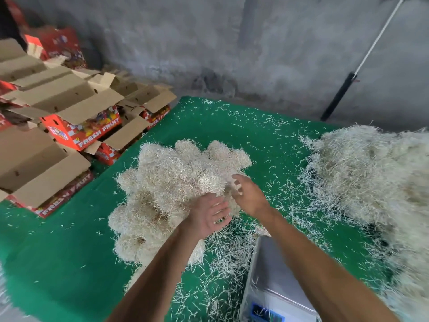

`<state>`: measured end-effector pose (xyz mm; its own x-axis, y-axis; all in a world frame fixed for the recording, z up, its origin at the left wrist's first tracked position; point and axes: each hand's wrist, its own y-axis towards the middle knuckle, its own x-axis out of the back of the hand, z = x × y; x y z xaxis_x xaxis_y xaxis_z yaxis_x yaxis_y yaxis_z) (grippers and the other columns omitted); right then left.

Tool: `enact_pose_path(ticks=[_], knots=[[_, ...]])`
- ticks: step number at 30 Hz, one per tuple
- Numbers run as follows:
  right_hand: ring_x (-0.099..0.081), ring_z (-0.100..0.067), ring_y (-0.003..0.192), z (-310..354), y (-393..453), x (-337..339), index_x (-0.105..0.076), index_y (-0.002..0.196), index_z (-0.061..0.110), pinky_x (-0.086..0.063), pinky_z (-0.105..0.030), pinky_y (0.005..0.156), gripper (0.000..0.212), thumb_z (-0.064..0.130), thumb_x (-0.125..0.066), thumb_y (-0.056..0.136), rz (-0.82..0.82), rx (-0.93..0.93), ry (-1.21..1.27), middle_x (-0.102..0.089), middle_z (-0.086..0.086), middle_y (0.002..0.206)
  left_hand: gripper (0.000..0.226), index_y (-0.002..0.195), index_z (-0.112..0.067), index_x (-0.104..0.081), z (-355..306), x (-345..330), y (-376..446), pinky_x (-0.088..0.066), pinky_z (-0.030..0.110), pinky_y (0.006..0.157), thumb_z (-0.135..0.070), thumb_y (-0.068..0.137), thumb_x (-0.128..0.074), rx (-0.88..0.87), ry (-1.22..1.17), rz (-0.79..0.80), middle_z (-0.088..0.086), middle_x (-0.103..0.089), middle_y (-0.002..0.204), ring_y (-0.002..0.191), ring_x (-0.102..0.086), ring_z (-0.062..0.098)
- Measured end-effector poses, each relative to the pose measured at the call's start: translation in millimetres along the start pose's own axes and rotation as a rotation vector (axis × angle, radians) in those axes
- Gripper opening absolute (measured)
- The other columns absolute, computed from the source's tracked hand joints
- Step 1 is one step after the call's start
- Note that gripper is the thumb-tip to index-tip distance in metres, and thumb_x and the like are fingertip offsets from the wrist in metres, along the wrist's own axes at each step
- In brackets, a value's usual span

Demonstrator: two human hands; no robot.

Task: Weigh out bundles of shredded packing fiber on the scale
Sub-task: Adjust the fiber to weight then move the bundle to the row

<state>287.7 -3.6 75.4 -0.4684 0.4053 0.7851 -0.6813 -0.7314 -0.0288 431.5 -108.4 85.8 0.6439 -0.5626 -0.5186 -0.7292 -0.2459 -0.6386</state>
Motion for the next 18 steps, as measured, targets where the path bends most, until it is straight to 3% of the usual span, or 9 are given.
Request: enact_pose_path(ticks=[3,6,10,12,16,18], knots=[[-0.061,-0.012,0.116,-24,-32,29,-0.040,0.154,0.026,-0.056,-0.043,0.101,0.054,0.036,-0.058,0.103,-0.082,-0.064,0.088,-0.057,0.005,0.140,0.033,0.124,-0.008,-0.061,21,-34,-1,-0.055,0.047,0.095,-0.028,0.098,-0.058,-0.055,0.161,0.046,0.013,-0.067,0.124,0.113,-0.064,0.030],[-0.059,-0.015,0.123,-62,-70,61,-0.038,0.155,0.023,-0.053,-0.041,0.104,0.055,0.035,-0.057,0.104,-0.187,-0.096,0.065,-0.058,0.001,0.142,0.028,0.125,-0.015,-0.059,50,-79,6,-0.053,0.048,0.099,-0.029,0.102,-0.053,-0.107,0.360,0.050,0.007,-0.066,0.125,0.113,-0.064,0.025],[-0.056,-0.019,0.129,-125,-130,101,-0.035,0.156,0.021,-0.045,-0.038,0.106,0.057,0.043,-0.051,0.106,-0.300,-0.214,0.030,-0.055,-0.002,0.146,0.029,0.127,-0.020,-0.060,98,-142,18,-0.058,0.041,0.088,-0.035,0.103,-0.053,-0.244,0.651,0.051,0.002,-0.068,0.119,0.104,-0.067,0.017],[-0.055,-0.021,0.132,-156,-163,120,-0.035,0.156,0.019,-0.047,-0.044,0.108,0.059,0.046,-0.051,0.106,-0.358,-0.291,0.041,-0.053,-0.004,0.150,0.032,0.128,-0.025,-0.060,123,-170,24,-0.057,0.031,0.080,-0.041,0.101,-0.056,-0.349,0.831,0.095,-0.005,-0.068,0.116,0.099,-0.067,0.011],[-0.055,-0.027,0.133,-223,-232,157,-0.040,0.153,0.015,-0.047,-0.049,0.110,0.060,0.050,-0.051,0.105,-0.462,-0.454,0.030,-0.052,-0.010,0.151,0.042,0.134,-0.029,-0.056,173,-226,45,-0.047,0.019,0.072,-0.046,0.097,-0.061,-0.494,1.121,0.235,-0.009,-0.062,0.132,0.096,-0.061,-0.002],[-0.052,-0.029,0.136,-255,-263,175,-0.041,0.153,0.015,-0.045,-0.049,0.111,0.061,0.050,-0.052,0.105,-0.504,-0.542,0.027,-0.051,-0.011,0.153,0.048,0.139,-0.029,-0.052,199,-254,57,-0.050,0.017,0.073,-0.046,0.095,-0.063,-0.519,1.215,0.296,-0.005,-0.057,0.139,0.100,-0.061,0.000]])
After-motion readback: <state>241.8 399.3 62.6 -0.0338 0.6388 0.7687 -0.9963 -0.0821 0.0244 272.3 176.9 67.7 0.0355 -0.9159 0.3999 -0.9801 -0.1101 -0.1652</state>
